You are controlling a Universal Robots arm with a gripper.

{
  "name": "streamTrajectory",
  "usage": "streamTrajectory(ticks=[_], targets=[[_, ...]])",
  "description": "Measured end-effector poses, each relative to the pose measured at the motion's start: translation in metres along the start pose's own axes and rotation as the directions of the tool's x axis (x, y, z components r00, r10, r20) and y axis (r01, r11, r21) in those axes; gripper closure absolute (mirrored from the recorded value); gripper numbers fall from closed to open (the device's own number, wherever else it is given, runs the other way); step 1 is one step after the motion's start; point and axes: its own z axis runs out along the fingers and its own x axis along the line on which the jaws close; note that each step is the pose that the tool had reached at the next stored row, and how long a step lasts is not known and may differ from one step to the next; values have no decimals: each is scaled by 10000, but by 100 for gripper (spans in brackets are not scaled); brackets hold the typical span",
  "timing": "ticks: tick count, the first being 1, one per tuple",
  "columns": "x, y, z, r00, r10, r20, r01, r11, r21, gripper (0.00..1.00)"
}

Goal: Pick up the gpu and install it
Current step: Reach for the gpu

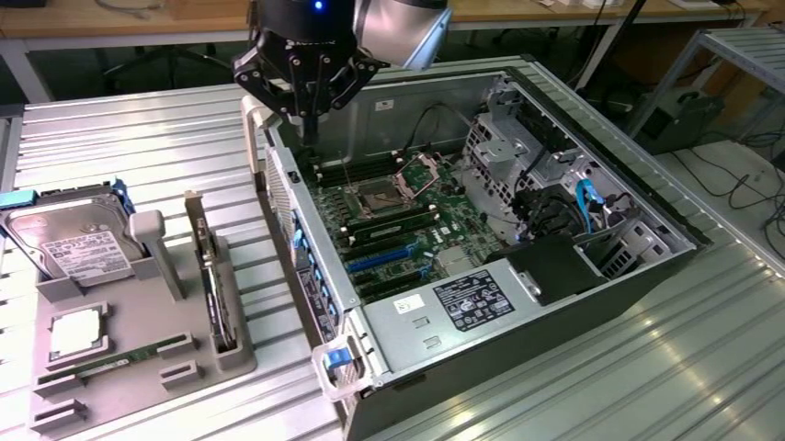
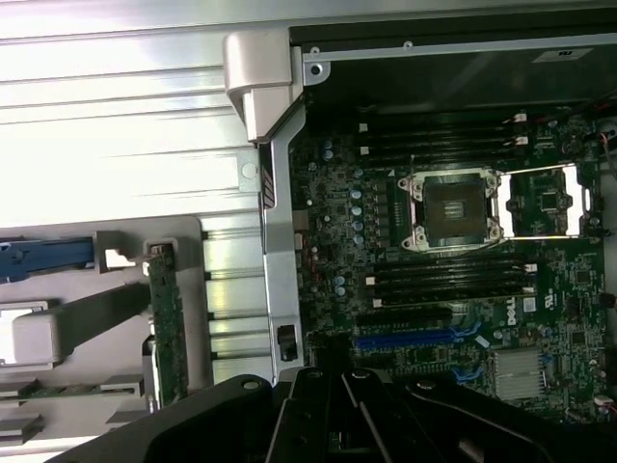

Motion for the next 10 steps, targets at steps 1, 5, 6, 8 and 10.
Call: streamTrajectory(ticks=[1, 5, 6, 8, 10], targets=[[5, -1, 0, 10000, -1, 0, 1, 10000, 0, 89], [22, -2, 0, 10000, -1, 0, 1, 10000, 0, 89], [26, -3, -1, 10000, -1, 0, 1, 10000, 0, 89], [35, -4, -1, 10000, -1, 0, 1, 10000, 0, 89], [45, -5, -1, 10000, -1, 0, 1, 10000, 1, 89]])
